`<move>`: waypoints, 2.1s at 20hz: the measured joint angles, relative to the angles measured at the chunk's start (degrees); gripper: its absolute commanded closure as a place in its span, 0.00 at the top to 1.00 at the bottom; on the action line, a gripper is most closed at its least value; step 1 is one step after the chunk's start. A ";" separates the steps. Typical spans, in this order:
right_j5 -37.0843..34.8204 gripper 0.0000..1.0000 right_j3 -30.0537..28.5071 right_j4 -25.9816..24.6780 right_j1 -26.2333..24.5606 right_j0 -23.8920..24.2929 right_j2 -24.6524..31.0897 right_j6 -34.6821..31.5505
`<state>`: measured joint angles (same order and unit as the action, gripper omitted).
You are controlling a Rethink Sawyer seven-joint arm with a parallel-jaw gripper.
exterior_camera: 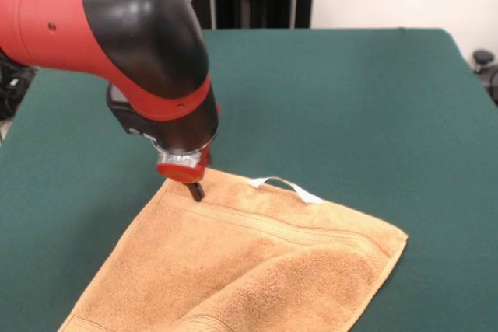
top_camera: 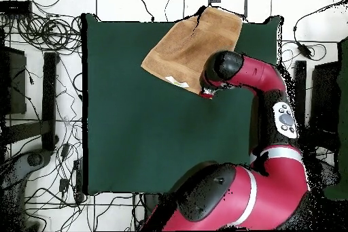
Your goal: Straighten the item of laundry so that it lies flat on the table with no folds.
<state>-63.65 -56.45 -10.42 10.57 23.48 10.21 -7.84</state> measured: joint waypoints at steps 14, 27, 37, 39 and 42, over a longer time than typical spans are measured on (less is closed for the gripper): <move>-10.54 1.00 10.76 1.91 -4.99 -2.24 -2.29 -0.11; -13.77 0.00 15.07 2.43 -7.38 -3.24 -3.39 -0.12; -13.85 0.00 15.67 3.07 -8.00 -3.23 -3.46 -0.12; -13.85 0.00 15.68 3.10 -8.02 -3.23 -3.47 -0.12; -13.85 0.00 15.70 3.15 -8.04 -3.23 -3.49 -0.12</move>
<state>-77.49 -40.75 -7.27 2.54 20.26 6.72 -7.95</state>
